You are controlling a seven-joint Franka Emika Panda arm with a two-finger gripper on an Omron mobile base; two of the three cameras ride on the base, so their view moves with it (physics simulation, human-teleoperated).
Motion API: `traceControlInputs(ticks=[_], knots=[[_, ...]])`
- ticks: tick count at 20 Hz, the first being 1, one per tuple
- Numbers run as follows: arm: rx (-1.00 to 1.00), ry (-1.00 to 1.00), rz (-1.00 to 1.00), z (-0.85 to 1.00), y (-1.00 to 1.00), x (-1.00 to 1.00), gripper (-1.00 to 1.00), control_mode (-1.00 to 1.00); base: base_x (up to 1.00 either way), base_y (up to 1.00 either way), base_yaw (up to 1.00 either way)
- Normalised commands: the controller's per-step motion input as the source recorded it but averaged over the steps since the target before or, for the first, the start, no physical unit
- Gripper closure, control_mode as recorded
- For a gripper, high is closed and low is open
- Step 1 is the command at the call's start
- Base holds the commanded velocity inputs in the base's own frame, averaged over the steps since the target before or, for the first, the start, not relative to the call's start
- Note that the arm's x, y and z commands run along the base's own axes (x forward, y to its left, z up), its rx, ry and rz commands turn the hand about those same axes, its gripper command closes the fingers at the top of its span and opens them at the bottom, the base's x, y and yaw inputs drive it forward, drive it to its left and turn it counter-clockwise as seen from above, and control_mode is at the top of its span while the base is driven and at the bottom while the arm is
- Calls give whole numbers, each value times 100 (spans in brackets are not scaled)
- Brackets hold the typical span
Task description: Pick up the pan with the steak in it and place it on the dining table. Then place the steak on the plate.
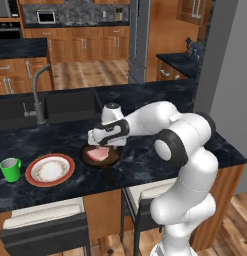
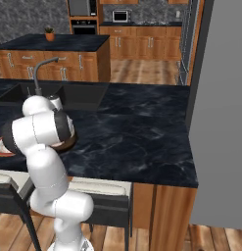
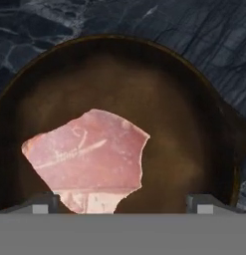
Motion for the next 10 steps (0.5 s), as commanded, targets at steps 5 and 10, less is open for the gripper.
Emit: traceControlInputs(ticks=[5,10], knots=[[-1,-2,0,-32,1,40,-100,-100,0,0,0],[0,-1,0,-10,6,8,-100,-100,0,0,0]])
